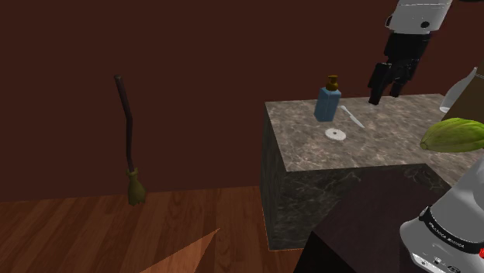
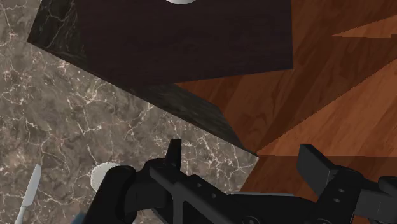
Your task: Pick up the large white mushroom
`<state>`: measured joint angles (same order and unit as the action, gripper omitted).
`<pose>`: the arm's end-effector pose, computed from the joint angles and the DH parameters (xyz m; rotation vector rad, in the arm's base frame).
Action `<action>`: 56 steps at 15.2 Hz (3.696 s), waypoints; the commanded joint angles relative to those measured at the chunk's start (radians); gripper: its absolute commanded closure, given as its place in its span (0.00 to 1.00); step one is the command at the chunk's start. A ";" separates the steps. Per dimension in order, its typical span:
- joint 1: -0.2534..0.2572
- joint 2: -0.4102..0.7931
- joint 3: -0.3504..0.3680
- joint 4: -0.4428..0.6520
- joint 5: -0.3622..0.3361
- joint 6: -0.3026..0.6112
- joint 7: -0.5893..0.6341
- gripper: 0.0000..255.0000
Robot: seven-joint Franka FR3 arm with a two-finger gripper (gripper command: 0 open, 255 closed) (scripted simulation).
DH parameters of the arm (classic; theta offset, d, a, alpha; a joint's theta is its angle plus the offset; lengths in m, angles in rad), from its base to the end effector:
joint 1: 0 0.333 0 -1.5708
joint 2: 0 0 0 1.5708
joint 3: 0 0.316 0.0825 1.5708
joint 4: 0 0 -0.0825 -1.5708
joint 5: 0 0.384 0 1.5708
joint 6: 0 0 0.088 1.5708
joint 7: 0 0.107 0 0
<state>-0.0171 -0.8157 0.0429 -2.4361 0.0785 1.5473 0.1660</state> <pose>0.2939 0.0193 0.5597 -3.0893 0.2413 0.1200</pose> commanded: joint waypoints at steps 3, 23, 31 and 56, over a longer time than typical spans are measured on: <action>-0.028 0.089 0.007 0.027 0.020 0.043 0.066 0.00; -0.242 0.856 -0.080 0.379 0.191 0.306 0.611 0.00; -0.319 1.082 -0.154 0.487 0.297 0.368 0.768 0.00; -0.435 1.372 -0.219 0.547 0.487 0.516 0.891 1.00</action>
<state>-0.4521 0.5557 -0.1757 -1.8890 0.5656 2.0624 1.0567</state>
